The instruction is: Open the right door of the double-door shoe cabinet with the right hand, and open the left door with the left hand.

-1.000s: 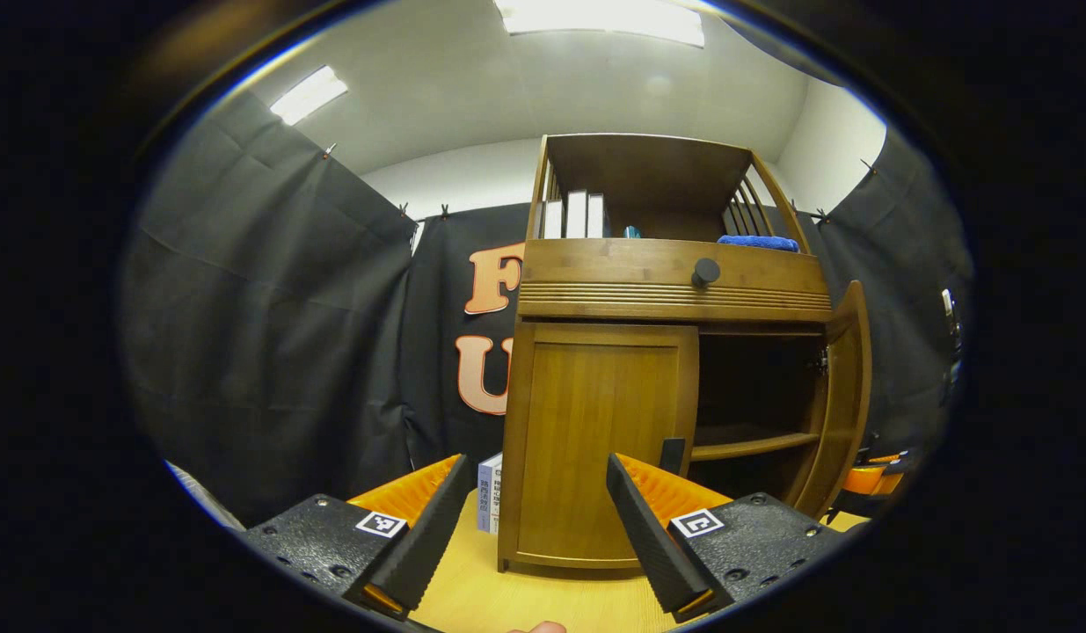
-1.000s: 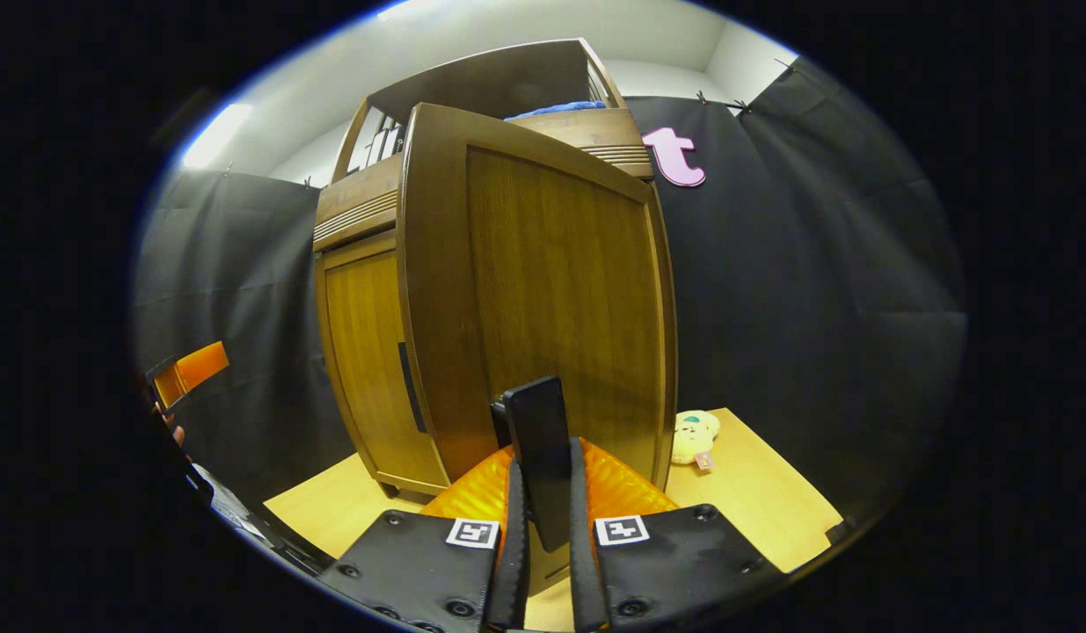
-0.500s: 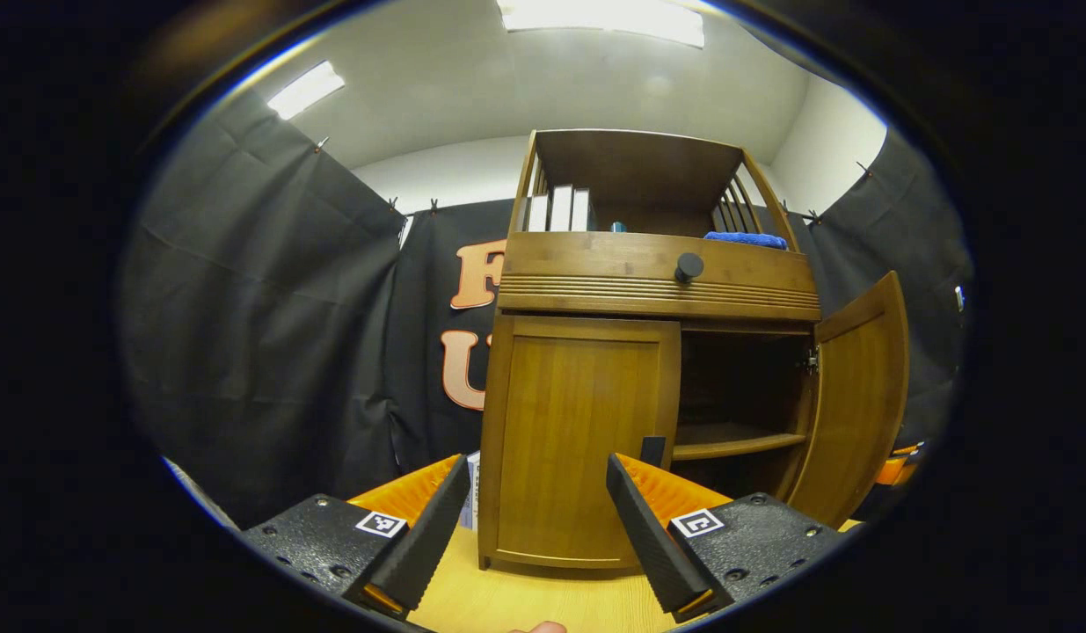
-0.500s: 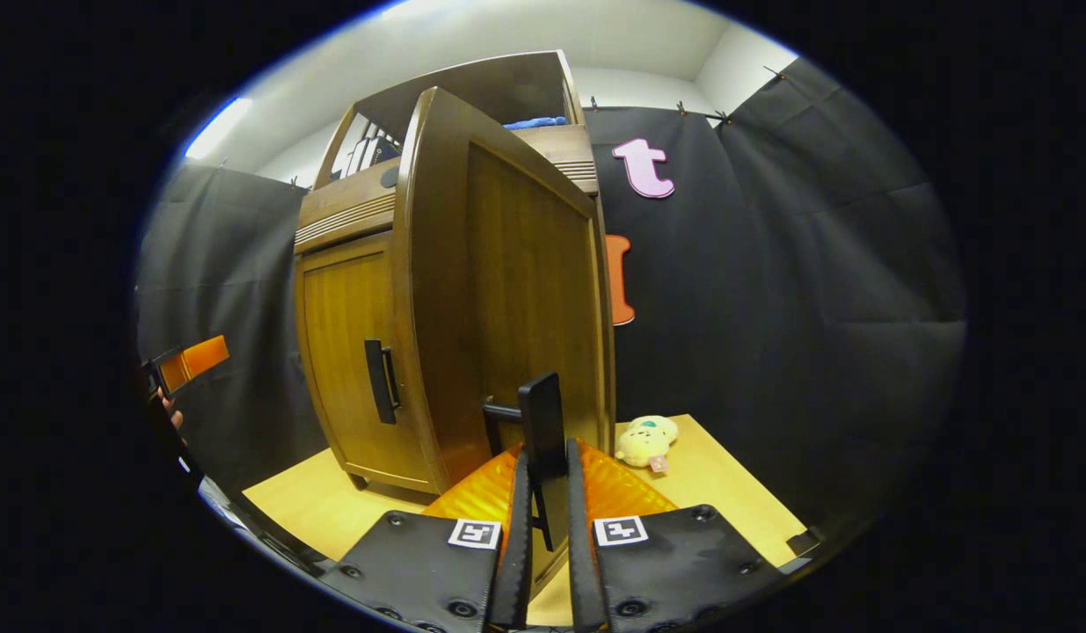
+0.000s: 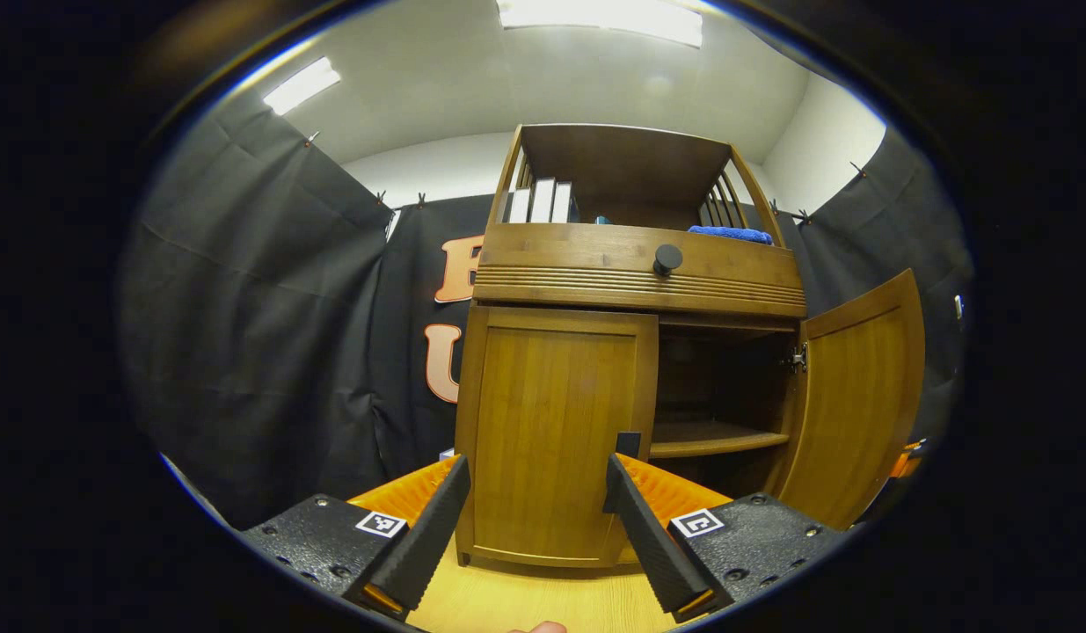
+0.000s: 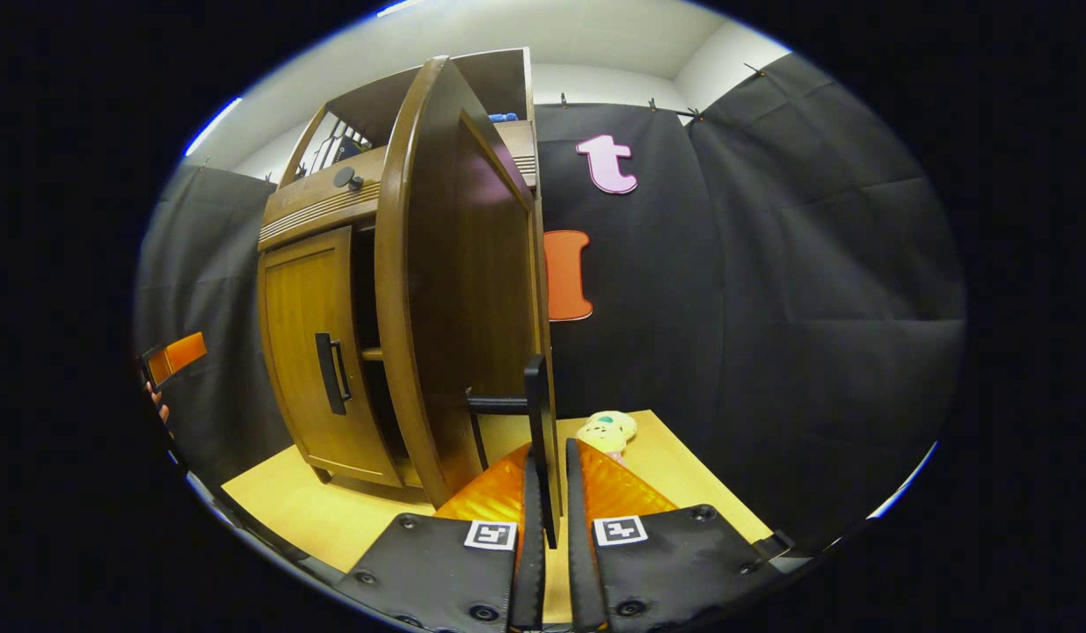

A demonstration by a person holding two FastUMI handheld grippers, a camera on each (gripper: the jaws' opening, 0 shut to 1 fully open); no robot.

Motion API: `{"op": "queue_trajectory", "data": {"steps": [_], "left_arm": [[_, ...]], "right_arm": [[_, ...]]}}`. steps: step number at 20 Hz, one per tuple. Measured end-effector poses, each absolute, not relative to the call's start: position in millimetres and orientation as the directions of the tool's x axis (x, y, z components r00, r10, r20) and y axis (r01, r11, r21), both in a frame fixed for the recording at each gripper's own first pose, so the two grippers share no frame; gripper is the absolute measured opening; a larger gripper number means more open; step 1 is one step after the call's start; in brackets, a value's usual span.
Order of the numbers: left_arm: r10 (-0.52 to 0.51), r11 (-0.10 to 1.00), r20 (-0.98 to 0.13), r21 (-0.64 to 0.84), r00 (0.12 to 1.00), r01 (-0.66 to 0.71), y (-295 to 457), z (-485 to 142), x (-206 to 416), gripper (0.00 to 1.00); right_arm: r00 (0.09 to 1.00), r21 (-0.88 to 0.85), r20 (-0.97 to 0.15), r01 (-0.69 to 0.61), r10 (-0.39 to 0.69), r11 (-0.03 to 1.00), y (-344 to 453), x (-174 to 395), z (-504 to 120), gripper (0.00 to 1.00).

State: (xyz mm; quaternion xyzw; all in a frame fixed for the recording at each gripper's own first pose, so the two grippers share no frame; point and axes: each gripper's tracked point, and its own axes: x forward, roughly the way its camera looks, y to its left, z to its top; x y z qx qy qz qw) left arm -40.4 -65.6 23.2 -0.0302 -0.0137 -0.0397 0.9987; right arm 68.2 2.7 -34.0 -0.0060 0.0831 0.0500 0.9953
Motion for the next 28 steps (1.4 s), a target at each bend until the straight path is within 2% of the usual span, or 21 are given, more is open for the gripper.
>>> {"op": "queue_trajectory", "data": {"steps": [12, 15, 19, 22, 23, 24, 27, 28], "left_arm": [[-0.072, 0.997, 0.029, -0.039, 0.997, 0.073, -58.3, 24.1, -37.6, 0.92], [-0.062, 0.997, 0.032, -0.036, 0.998, 0.063, -55.7, 25.5, -37.6, 0.92], [-0.065, 0.997, 0.036, -0.043, 0.997, 0.066, -59.2, 25.8, -37.9, 0.92], [-0.081, 0.995, 0.038, -0.061, 0.996, 0.083, -66.0, 26.5, -34.7, 0.94], [-0.092, 0.993, 0.036, -0.067, 0.995, 0.095, -69.9, 26.4, -32.1, 0.92], [-0.107, 0.991, 0.036, -0.071, 0.994, 0.109, -75.4, 26.4, -30.2, 0.92], [-0.146, 0.987, 0.035, -0.068, 0.989, 0.148, -89.3, 25.1, -28.2, 0.94], [-0.159, 0.985, 0.034, -0.064, 0.987, 0.161, -94.6, 25.0, -28.0, 0.92]], "right_arm": [[0.955, 0.055, -0.135, -0.257, 0.263, 0.965, -48.9, 80.4, -30.6, 0.19], [0.953, 0.049, -0.130, -0.270, 0.274, 0.962, -47.1, 79.8, -30.8, 0.19], [0.959, 0.059, -0.143, -0.241, 0.247, 0.969, -50.6, 68.5, -38.2, 0.19], [0.973, 0.083, -0.160, -0.156, 0.168, 0.984, -64.9, 50.7, -47.5, 0.19], [0.972, 0.094, -0.177, -0.140, 0.155, 0.986, -65.3, 42.0, -51.5, 0.18], [0.973, 0.095, -0.188, -0.118, 0.135, 0.988, -67.6, 35.5, -53.7, 0.30], [0.978, 0.087, -0.194, -0.064, 0.080, 0.994, -73.4, 12.1, -46.8, 0.31], [0.979, 0.094, -0.195, -0.049, 0.067, 0.994, -71.8, 4.1, -43.5, 0.30]]}}
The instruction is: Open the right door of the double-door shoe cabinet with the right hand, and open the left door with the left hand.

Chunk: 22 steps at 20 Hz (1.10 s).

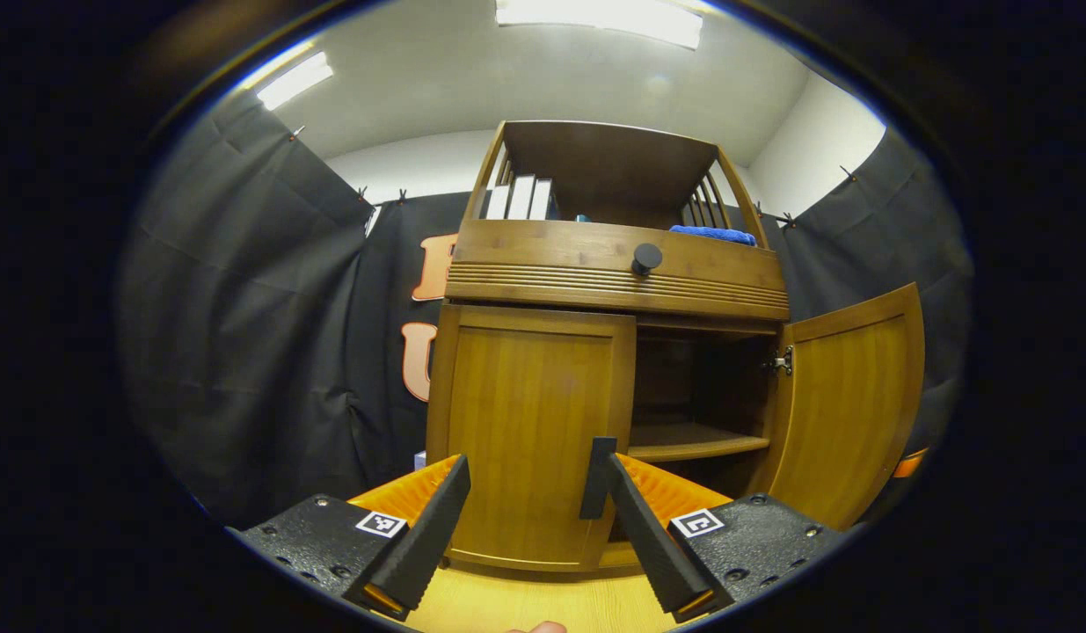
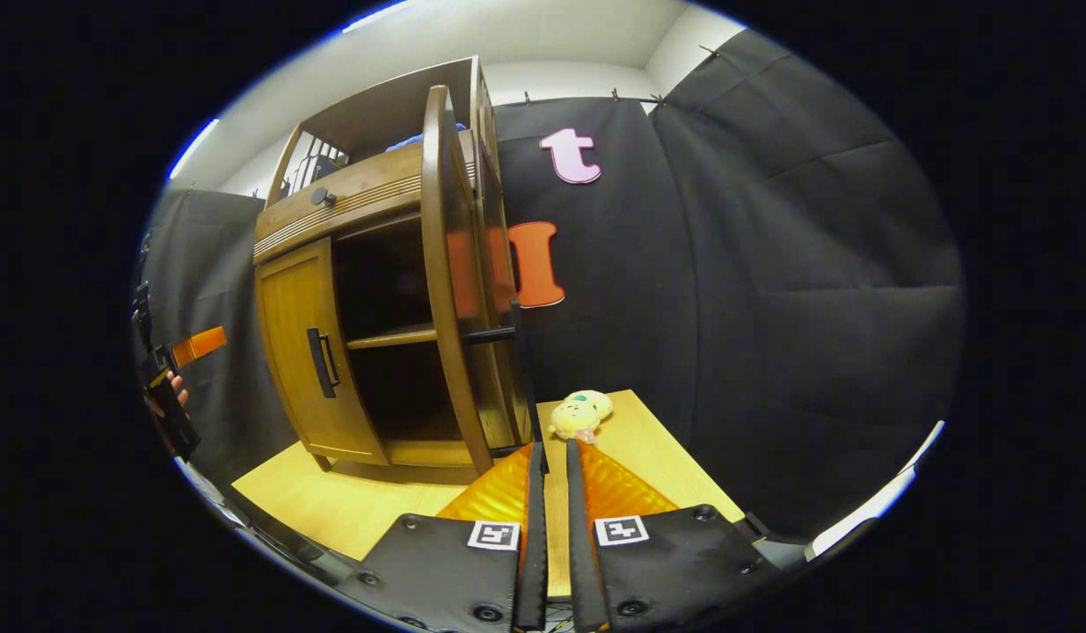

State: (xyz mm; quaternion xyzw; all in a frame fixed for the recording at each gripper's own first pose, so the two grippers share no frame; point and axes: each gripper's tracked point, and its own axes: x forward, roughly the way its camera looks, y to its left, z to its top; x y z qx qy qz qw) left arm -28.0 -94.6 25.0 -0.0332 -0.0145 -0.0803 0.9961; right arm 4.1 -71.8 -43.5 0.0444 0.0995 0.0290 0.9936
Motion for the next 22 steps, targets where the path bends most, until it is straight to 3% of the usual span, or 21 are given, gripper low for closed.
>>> {"op": "queue_trajectory", "data": {"steps": [2, 3, 4, 5, 6, 11, 12, 15, 16, 18, 22], "left_arm": [[-0.174, 0.983, 0.037, -0.056, 0.984, 0.175, -101.7, 26.0, -26.4, 0.92], [-0.179, 0.982, 0.035, -0.058, 0.983, 0.181, -104.9, 24.7, -26.3, 0.92], [-0.184, 0.980, 0.030, -0.068, 0.982, 0.186, -107.6, 23.8, -25.3, 0.94], [-0.193, 0.977, 0.025, -0.083, 0.981, 0.195, -111.0, 24.2, -22.8, 0.92], [-0.200, 0.974, 0.024, -0.100, 0.979, 0.202, -114.1, 25.3, -20.6, 0.92], [-0.207, 0.976, -0.013, -0.071, 0.978, 0.206, -125.8, 21.1, 12.2, 0.91], [-0.216, 0.974, -0.012, -0.077, 0.976, 0.215, -128.8, 20.2, 20.6, 0.92], [-0.257, 0.962, -0.012, -0.100, 0.966, 0.255, -141.0, 13.4, 46.9, 0.92], [-0.271, 0.958, -0.022, -0.103, 0.962, 0.268, -145.8, 9.7, 55.1, 0.92], [-0.303, 0.948, -0.059, -0.116, 0.951, 0.295, -155.5, -6.2, 67.1, 0.94], [-0.309, 0.949, -0.092, -0.092, 0.947, 0.301, -169.5, -32.7, 98.2, 0.92]], "right_arm": [[0.981, 0.093, -0.189, -0.030, 0.047, 0.995, -64.6, -11.2, -32.8, 0.30], [0.982, 0.085, -0.181, -0.028, 0.043, 0.996, -58.2, -17.6, -26.0, 0.18], [0.984, 0.084, -0.174, -0.031, 0.045, 0.996, -49.5, -21.4, -18.8, 0.30], [0.983, 0.086, -0.174, -0.048, 0.063, 0.995, -36.9, -26.6, -13.9, 0.30], [0.981, 0.090, -0.174, -0.071, 0.086, 0.993, -22.3, -27.7, -9.8, 0.18], [0.980, 0.114, -0.131, -0.138, 0.153, 0.984, 29.6, -16.3, 12.9, 0.18], [0.981, 0.106, -0.122, -0.136, 0.148, 0.985, 33.6, -12.8, 15.9, 0.30], [0.982, 0.086, -0.118, -0.139, 0.149, 0.986, 44.4, -6.8, 17.3, 0.14], [0.981, 0.082, -0.123, -0.142, 0.151, 0.987, 47.1, -7.6, 15.2, 0.23], [0.978, 0.088, -0.131, -0.150, 0.161, 0.985, 52.6, -10.9, 12.5, 0.27], [0.974, 0.111, -0.149, -0.157, 0.173, 0.981, 58.8, -17.9, 5.6, 0.63]]}}
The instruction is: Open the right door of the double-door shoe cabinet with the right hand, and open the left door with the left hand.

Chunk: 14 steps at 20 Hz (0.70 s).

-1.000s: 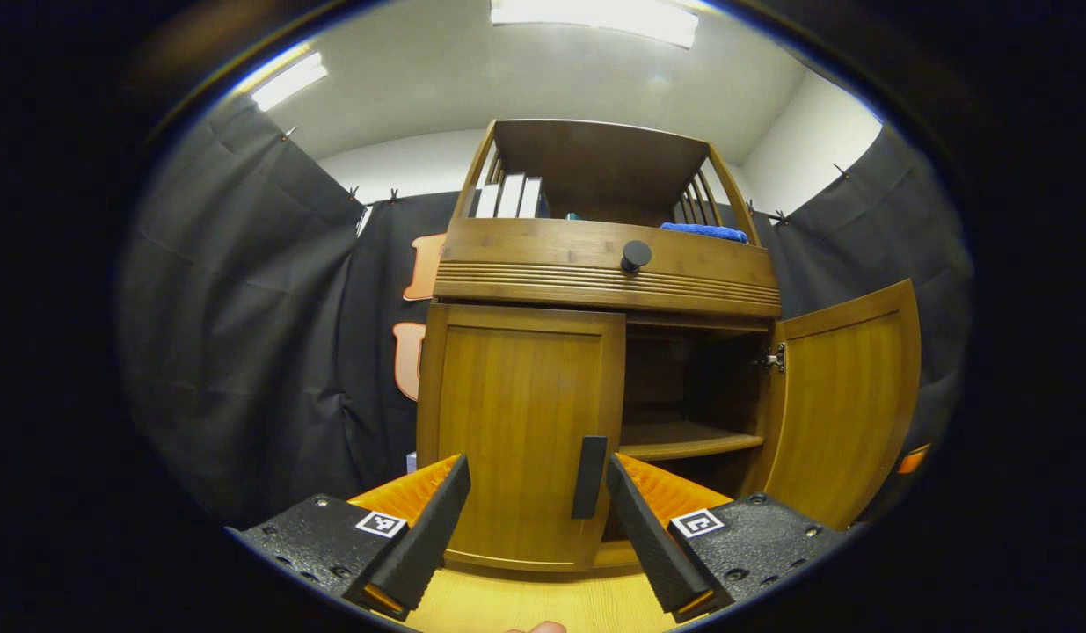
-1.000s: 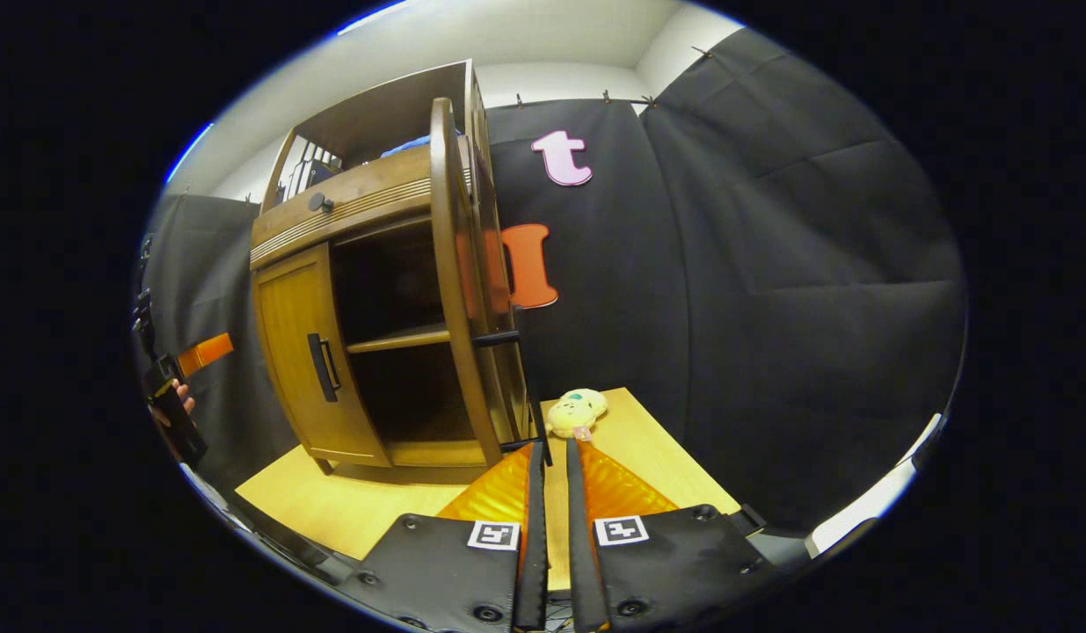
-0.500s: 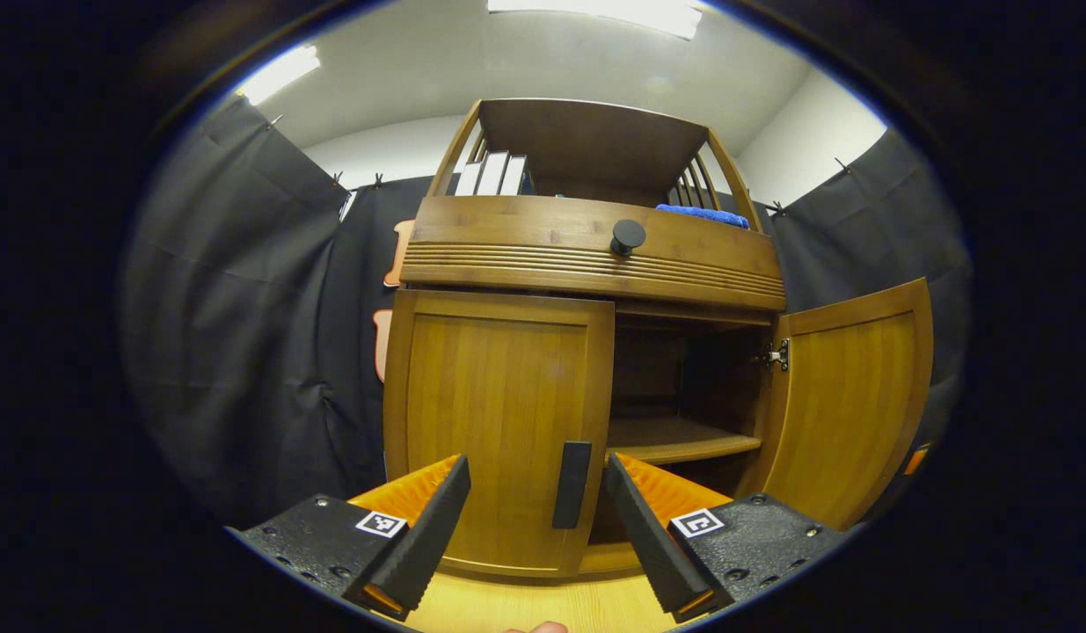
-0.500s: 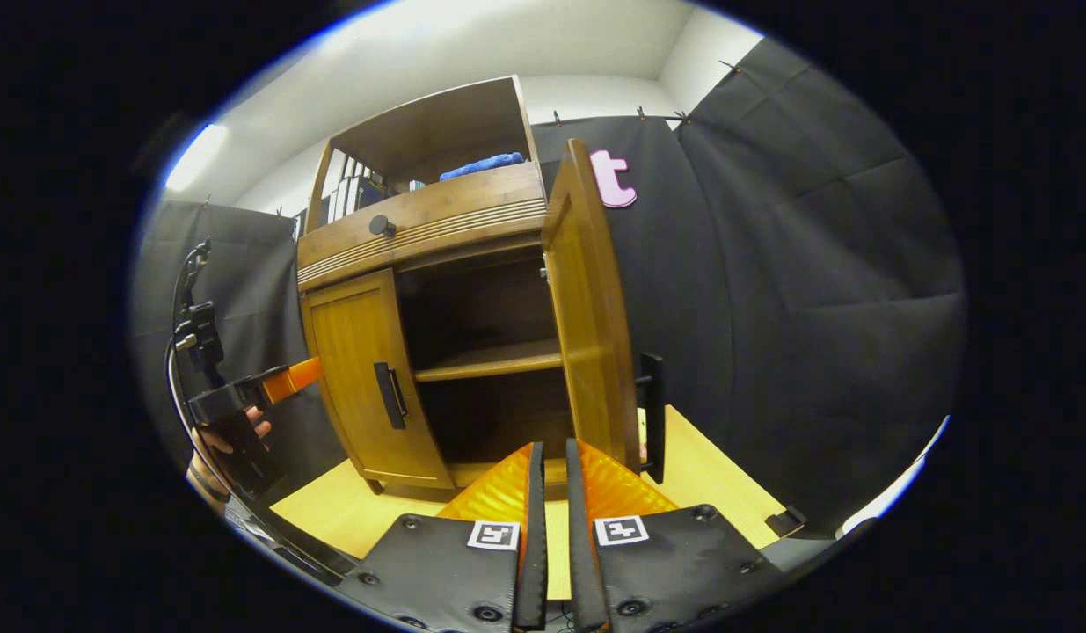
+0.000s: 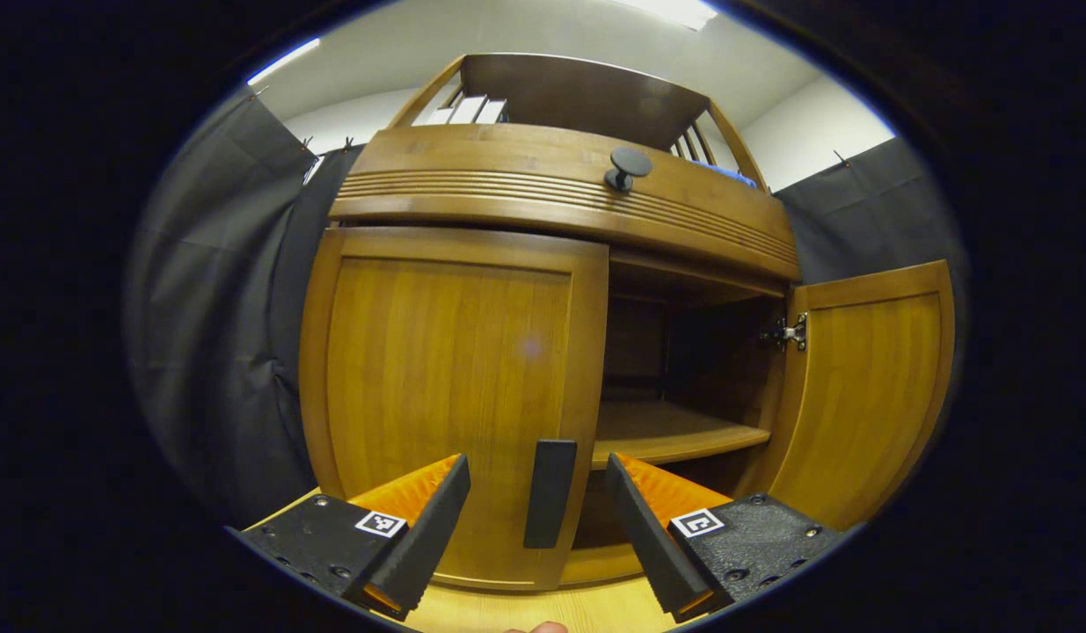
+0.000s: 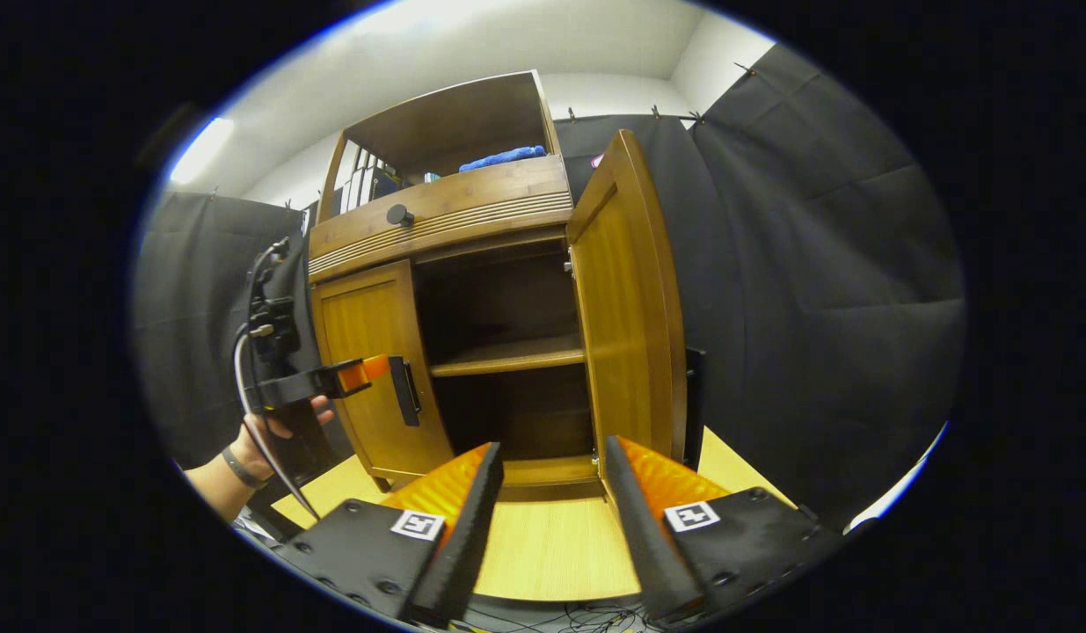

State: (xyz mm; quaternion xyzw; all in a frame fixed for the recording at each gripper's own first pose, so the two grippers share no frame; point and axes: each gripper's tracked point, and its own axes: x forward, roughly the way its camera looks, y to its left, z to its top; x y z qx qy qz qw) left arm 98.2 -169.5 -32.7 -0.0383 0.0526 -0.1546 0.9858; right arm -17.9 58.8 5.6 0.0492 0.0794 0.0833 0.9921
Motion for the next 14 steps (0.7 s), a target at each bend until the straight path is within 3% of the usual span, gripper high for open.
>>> {"op": "queue_trajectory", "data": {"steps": [3, 9, 14], "left_arm": [[-0.283, 0.959, -0.090, -0.049, 0.955, 0.280, -176.0, -53.9, 125.3, 0.92], [-0.286, 0.958, -0.099, -0.046, 0.953, 0.283, -188.3, -72.7, 149.7, 0.95], [-0.274, 0.961, -0.099, 0.001, 0.957, 0.275, -185.5, -79.7, 152.0, 0.92]], "right_arm": [[0.976, 0.108, -0.152, -0.138, 0.154, 0.984, 56.4, -23.9, 4.4, 0.91], [0.978, 0.092, -0.162, -0.117, 0.131, 0.989, 50.7, -31.4, 3.0, 0.89], [0.981, 0.097, -0.152, -0.105, 0.119, 0.990, 46.8, -28.2, 5.2, 0.89]]}}
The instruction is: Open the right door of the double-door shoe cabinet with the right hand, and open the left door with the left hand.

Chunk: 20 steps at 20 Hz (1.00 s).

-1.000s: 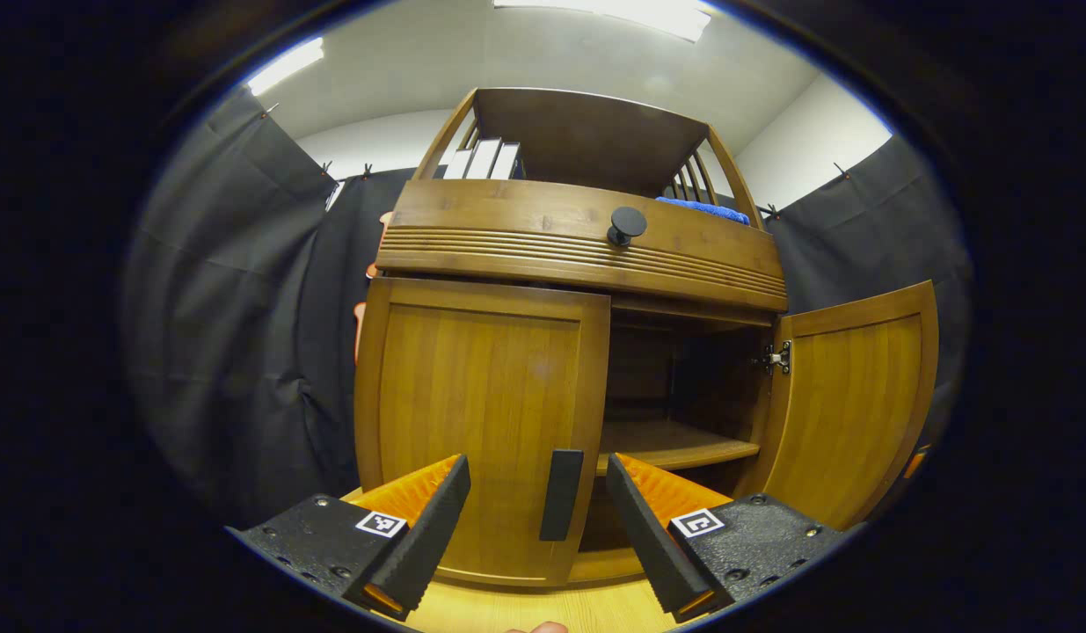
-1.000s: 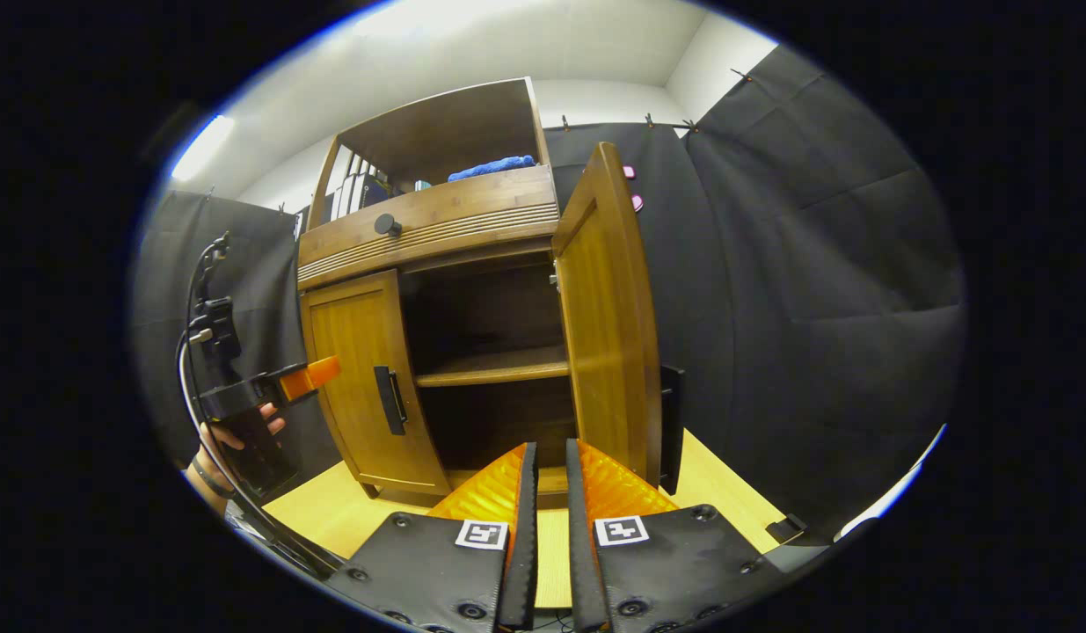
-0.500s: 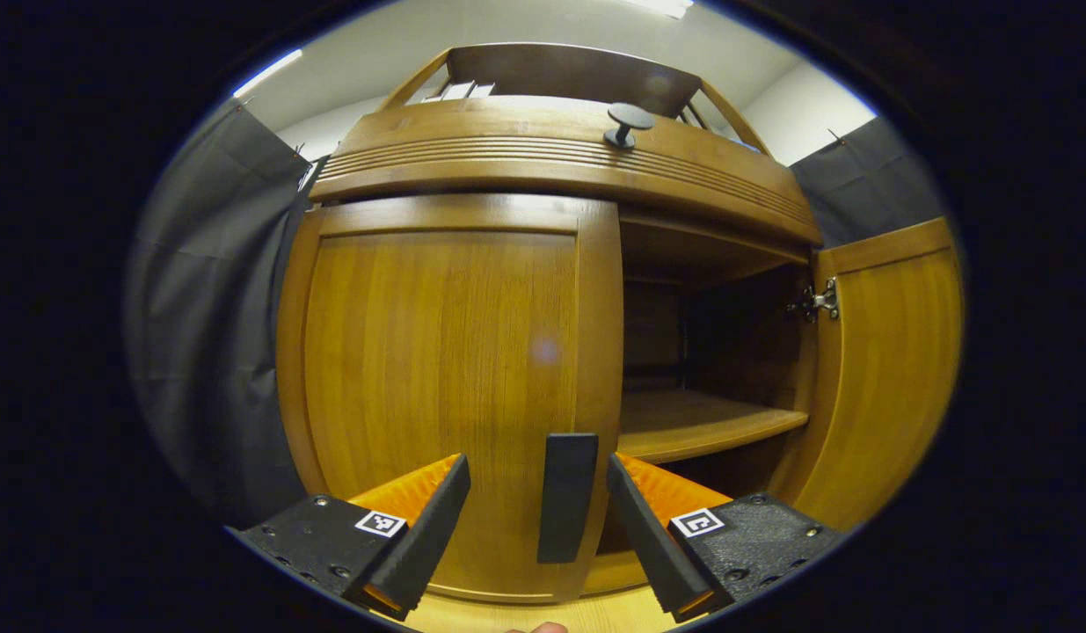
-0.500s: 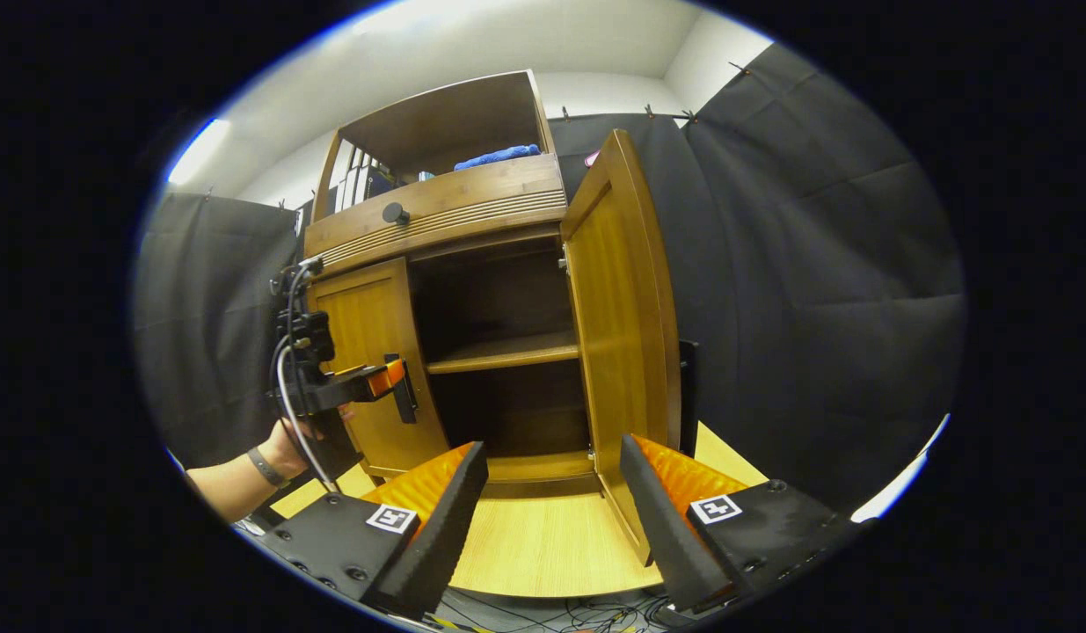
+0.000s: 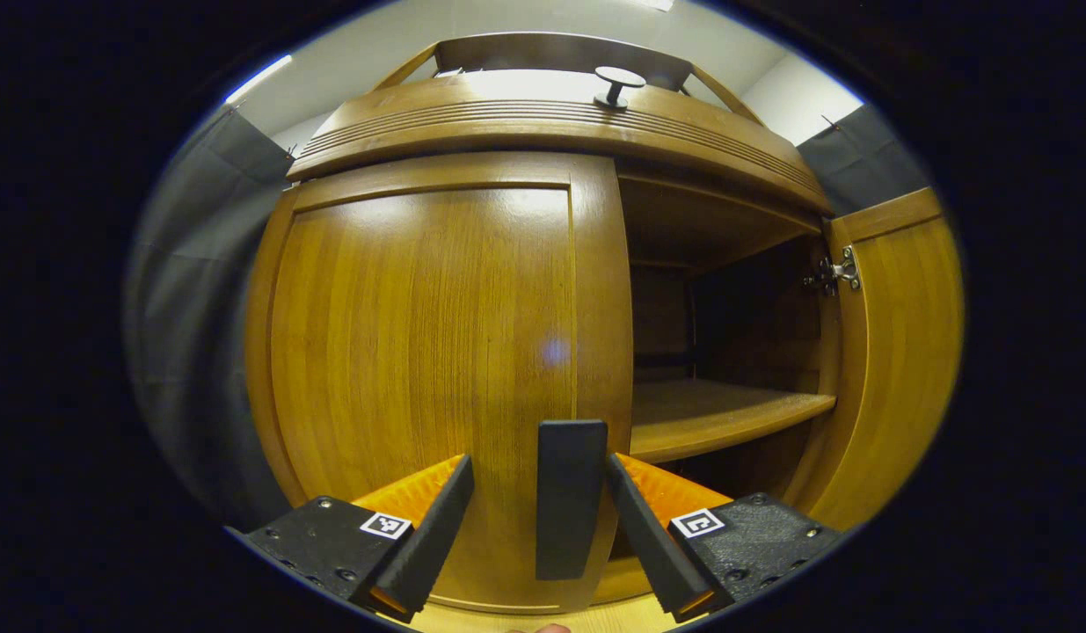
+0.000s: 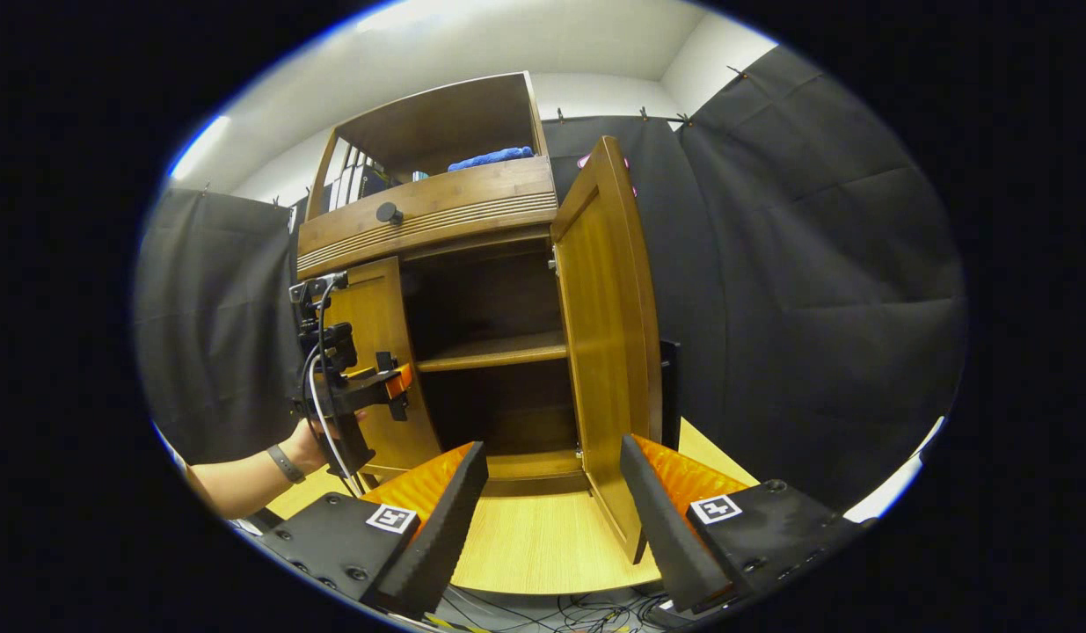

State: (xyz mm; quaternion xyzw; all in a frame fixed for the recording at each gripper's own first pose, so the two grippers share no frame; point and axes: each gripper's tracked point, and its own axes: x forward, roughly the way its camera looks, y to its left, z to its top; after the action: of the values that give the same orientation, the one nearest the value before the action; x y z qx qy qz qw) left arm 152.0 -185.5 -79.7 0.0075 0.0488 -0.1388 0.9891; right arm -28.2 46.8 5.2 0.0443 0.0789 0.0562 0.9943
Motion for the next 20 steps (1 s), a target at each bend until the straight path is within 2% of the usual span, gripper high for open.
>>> {"op": "queue_trajectory", "data": {"steps": [2, 3, 4, 5, 6, 9, 11, 12, 15, 16, 20], "left_arm": [[-0.275, 0.961, -0.104, -0.011, 0.956, 0.275, -186.7, -81.9, 154.4, 0.95], [-0.277, 0.961, -0.099, -0.015, 0.956, 0.277, -185.8, -80.6, 154.9, 0.88], [-0.279, 0.960, -0.094, -0.016, 0.956, 0.279, -183.8, -78.9, 155.5, 0.94], [-0.281, 0.960, -0.088, -0.024, 0.956, 0.280, -182.8, -79.0, 154.6, 0.94], [-0.285, 0.959, -0.079, -0.040, 0.955, 0.282, -182.2, -79.1, 153.7, 0.85], [-0.314, 0.946, -0.083, -0.105, 0.946, 0.305, -184.1, -79.9, 154.3, 0.80], [-0.374, 0.918, -0.107, -0.180, 0.921, 0.352, -195.7, -89.4, 152.5, 0.62], [-0.372, 0.920, -0.121, -0.182, 0.920, 0.348, -197.6, -91.6, 151.6, 0.53], [-0.360, 0.930, -0.134, -0.129, 0.923, 0.344, -201.6, -92.1, 147.3, 0.27], [-0.361, 0.929, -0.141, -0.138, 0.922, 0.343, -200.1, -92.7, 144.8, 0.24], [-0.353, 0.932, -0.168, -0.152, 0.920, 0.329, -193.4, -88.9, 133.0, 0.24]], "right_arm": [[0.980, 0.099, -0.156, -0.109, 0.123, 0.989, 46.8, -26.1, 4.3, 0.89], [0.980, 0.099, -0.158, -0.109, 0.123, 0.989, 47.5, -25.6, 3.8, 0.89], [0.980, 0.098, -0.157, -0.110, 0.125, 0.989, 48.3, -24.5, 4.2, 0.89], [0.979, 0.095, -0.157, -0.112, 0.126, 0.989, 49.5, -25.3, 4.2, 0.98], [0.979, 0.091, -0.160, -0.113, 0.127, 0.989, 51.0, -25.4, 3.7, 0.98], [0.978, 0.072, -0.170, -0.113, 0.124, 0.991, 52.7, -28.3, 2.3, 0.98], [0.977, 0.061, -0.174, -0.111, 0.120, 0.992, 52.2, -30.6, 1.5, 0.98], [0.977, 0.058, -0.177, -0.111, 0.119, 0.992, 53.3, -31.2, 1.3, 0.89], [0.976, 0.049, -0.183, -0.114, 0.121, 0.992, 56.5, -33.2, 0.1, 0.89], [0.975, 0.050, -0.182, -0.118, 0.125, 0.992, 58.4, -32.5, -0.2, 0.89], [0.974, 0.053, -0.179, -0.132, 0.140, 0.990, 68.4, -29.9, -0.5, 0.89]]}}
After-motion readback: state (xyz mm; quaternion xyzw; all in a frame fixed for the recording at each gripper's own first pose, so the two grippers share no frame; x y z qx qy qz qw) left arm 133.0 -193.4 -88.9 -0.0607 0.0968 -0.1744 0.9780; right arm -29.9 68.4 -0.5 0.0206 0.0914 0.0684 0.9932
